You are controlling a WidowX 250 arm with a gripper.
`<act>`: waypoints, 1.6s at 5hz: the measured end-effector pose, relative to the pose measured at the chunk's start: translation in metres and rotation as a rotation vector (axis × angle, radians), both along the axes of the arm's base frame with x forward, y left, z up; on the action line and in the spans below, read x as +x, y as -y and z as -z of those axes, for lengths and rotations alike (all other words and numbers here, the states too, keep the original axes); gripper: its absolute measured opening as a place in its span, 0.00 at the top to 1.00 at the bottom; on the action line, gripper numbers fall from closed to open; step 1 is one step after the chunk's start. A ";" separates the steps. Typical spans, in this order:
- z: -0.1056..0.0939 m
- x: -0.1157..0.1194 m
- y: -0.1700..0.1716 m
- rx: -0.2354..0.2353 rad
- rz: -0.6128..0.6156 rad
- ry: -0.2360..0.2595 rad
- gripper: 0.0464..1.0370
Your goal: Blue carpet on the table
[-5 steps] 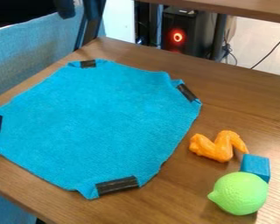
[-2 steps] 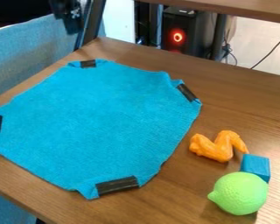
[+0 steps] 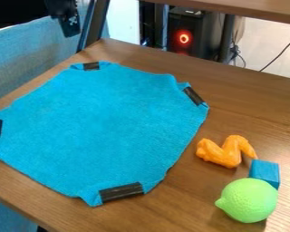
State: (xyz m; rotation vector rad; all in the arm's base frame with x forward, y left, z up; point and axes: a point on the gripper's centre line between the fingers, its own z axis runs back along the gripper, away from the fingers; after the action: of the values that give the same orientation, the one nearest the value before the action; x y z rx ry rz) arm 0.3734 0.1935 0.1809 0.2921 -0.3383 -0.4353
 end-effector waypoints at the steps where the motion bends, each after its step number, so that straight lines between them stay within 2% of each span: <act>1: 0.022 0.008 -0.010 0.025 0.004 -0.020 0.04; 2: 0.033 0.020 -0.011 0.010 0.019 -0.007 0.04; 3: 0.044 0.029 -0.017 0.030 0.014 0.019 0.04; 5: 0.067 0.051 -0.037 0.073 -0.045 0.021 0.04; 6: 0.080 0.056 -0.040 0.068 -0.056 0.006 0.04; 8: 0.085 0.059 -0.030 0.025 -0.036 0.005 0.04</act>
State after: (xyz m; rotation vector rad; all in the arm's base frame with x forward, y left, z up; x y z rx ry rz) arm 0.4326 0.2234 0.0962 0.3229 -0.3324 -0.4038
